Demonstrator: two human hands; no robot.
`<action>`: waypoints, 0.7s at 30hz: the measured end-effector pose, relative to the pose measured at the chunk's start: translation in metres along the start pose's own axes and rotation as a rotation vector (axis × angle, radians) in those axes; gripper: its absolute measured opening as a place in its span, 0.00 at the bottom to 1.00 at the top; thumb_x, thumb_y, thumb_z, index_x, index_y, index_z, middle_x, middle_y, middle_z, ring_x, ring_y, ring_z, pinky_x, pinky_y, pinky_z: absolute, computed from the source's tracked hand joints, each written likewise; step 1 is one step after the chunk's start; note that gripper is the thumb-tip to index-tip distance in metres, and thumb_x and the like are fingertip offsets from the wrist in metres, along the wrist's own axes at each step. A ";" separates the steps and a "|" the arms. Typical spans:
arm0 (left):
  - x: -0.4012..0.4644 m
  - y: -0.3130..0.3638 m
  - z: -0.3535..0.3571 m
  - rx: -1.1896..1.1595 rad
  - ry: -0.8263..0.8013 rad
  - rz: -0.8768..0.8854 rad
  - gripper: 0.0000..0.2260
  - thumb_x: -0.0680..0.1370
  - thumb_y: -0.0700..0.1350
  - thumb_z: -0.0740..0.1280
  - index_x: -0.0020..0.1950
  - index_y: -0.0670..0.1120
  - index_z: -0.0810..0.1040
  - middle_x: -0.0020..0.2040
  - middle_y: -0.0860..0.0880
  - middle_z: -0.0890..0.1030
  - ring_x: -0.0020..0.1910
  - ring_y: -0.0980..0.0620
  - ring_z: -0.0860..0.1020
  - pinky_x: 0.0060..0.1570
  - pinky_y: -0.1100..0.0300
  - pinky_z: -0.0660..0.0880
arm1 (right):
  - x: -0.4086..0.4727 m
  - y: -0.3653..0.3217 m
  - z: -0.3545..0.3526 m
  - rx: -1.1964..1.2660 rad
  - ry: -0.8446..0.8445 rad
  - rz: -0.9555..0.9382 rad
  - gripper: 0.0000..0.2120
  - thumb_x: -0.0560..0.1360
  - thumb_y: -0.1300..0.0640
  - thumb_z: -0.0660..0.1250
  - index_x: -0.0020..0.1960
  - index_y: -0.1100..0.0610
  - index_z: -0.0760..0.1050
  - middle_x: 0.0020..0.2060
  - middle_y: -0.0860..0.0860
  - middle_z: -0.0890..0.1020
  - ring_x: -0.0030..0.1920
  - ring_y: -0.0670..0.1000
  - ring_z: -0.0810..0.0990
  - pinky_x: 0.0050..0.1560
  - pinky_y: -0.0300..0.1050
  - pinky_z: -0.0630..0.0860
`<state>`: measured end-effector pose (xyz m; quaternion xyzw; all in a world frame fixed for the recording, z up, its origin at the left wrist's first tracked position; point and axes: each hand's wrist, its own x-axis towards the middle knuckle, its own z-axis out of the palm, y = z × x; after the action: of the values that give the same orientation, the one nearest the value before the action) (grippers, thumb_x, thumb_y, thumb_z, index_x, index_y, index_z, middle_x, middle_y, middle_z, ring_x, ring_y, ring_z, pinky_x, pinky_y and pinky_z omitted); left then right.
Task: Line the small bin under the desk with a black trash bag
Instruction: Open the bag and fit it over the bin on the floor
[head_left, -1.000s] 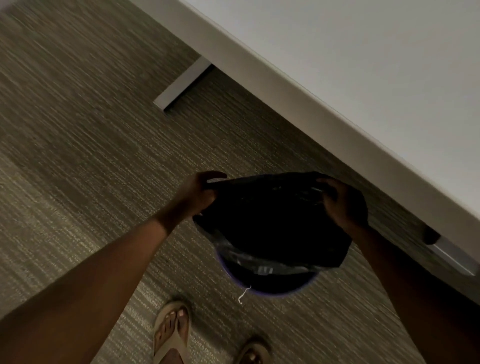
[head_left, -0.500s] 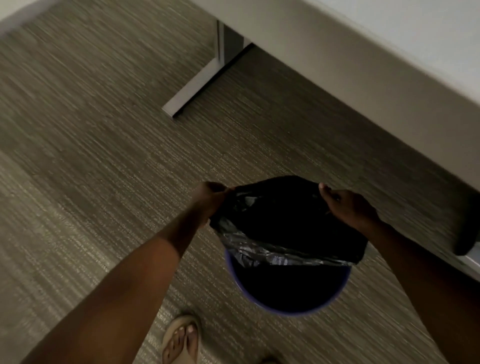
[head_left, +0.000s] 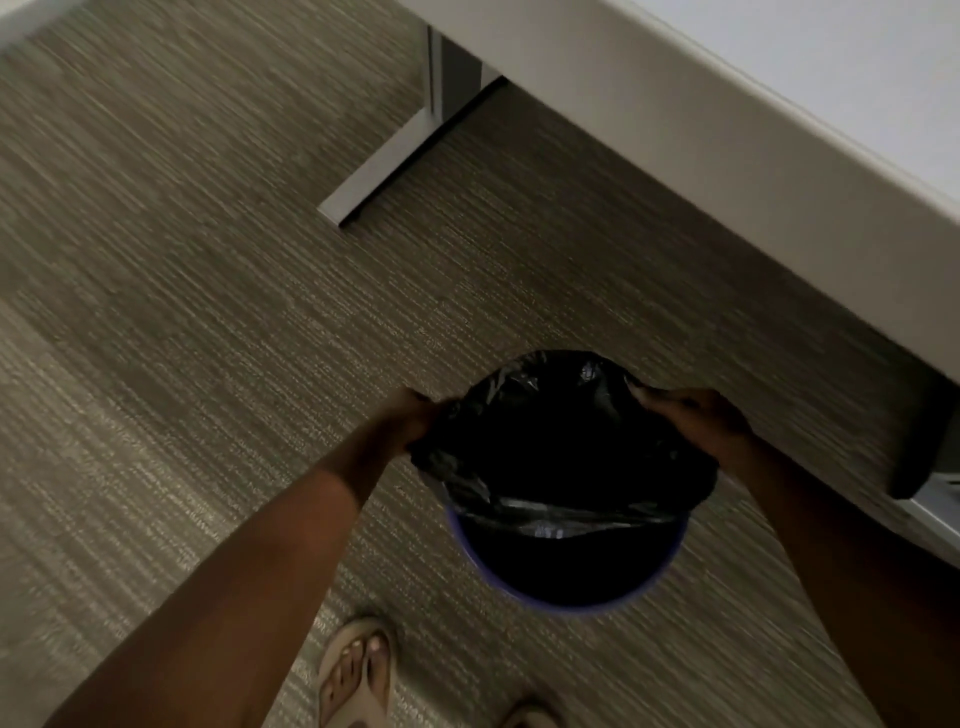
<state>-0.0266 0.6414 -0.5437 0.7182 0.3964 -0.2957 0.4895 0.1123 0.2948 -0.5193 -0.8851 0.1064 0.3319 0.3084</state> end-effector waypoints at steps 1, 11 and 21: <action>-0.002 -0.009 0.003 -0.023 -0.002 -0.011 0.24 0.81 0.56 0.70 0.33 0.41 0.75 0.31 0.44 0.74 0.31 0.47 0.72 0.42 0.52 0.70 | -0.006 0.006 0.001 0.197 -0.010 0.068 0.13 0.69 0.36 0.78 0.48 0.42 0.89 0.49 0.50 0.89 0.49 0.55 0.87 0.56 0.53 0.83; -0.084 -0.050 0.049 0.108 0.644 0.822 0.14 0.83 0.54 0.67 0.66 0.49 0.81 0.63 0.45 0.78 0.63 0.44 0.75 0.59 0.50 0.74 | -0.103 0.068 0.048 0.504 0.475 0.073 0.26 0.75 0.53 0.78 0.71 0.49 0.76 0.61 0.53 0.78 0.55 0.57 0.80 0.51 0.58 0.81; -0.134 -0.110 0.089 0.631 0.398 1.068 0.10 0.72 0.43 0.76 0.53 0.49 0.87 0.54 0.46 0.85 0.59 0.41 0.81 0.65 0.40 0.75 | -0.143 0.114 0.055 0.723 0.303 0.207 0.14 0.79 0.63 0.72 0.64 0.59 0.81 0.55 0.59 0.85 0.51 0.61 0.85 0.49 0.55 0.80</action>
<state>-0.1926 0.5432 -0.5169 0.9667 -0.0378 0.0250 0.2520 -0.0695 0.2363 -0.5124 -0.7430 0.3493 0.1683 0.5455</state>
